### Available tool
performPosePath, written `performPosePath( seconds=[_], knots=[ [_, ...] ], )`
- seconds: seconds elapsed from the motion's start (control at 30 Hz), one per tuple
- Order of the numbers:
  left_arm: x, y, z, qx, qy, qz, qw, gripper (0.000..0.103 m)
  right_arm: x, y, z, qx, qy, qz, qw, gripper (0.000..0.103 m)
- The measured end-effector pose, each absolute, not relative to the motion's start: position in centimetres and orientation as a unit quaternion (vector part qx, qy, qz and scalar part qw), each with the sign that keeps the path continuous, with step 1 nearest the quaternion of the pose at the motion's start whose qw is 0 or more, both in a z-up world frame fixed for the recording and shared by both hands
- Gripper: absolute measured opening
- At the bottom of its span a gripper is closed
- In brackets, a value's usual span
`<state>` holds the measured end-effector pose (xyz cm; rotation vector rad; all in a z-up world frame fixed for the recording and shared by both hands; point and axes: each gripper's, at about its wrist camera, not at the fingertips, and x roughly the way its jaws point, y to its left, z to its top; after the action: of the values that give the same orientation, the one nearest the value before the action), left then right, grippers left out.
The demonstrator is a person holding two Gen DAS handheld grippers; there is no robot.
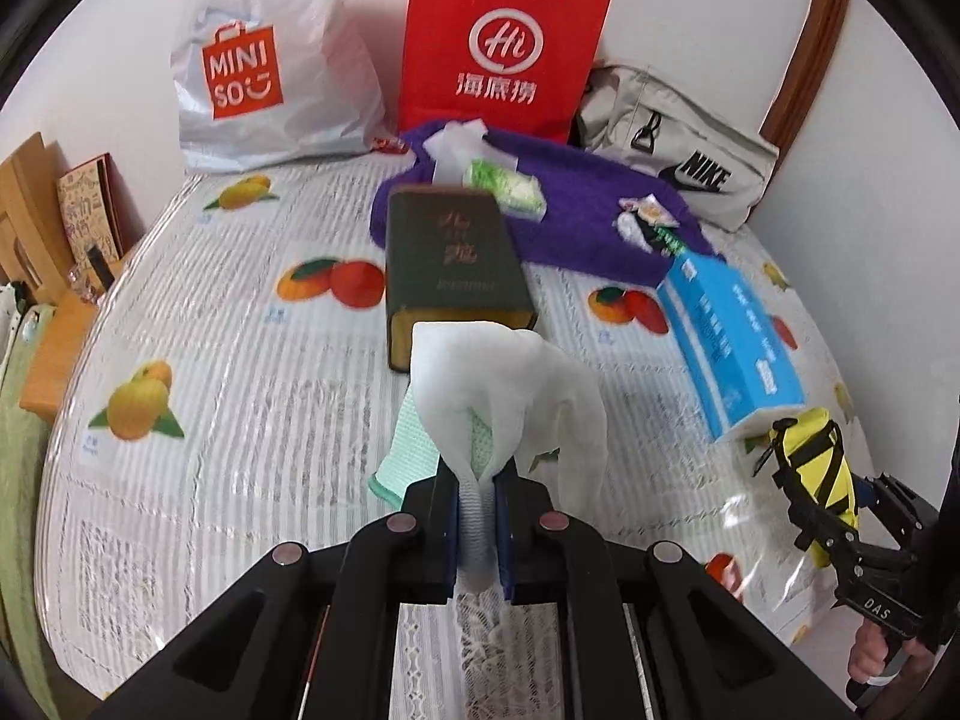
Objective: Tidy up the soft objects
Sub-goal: 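Carry the white gloves and yellow pouch in both tools over the towel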
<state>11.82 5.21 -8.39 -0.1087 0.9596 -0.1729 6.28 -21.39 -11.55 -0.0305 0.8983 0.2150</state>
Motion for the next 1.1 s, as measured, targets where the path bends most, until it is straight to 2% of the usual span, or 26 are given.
performPosePath(
  seconds=[0.6, 1.1],
  knots=[
    [18.8, 4.4, -4.2, -0.065, 0.429, -0.073, 0.898, 0.010, 13.8, -23.3, -5.6, -0.006, 0.392, 0.099, 0.915, 0.057],
    [26.8, 3.9, -3.4, -0.053, 0.424, -0.065, 0.902, 0.010, 23.4, -22.3, -4.6, -0.016, 0.385, 0.099, 0.917, 0.057]
  ],
)
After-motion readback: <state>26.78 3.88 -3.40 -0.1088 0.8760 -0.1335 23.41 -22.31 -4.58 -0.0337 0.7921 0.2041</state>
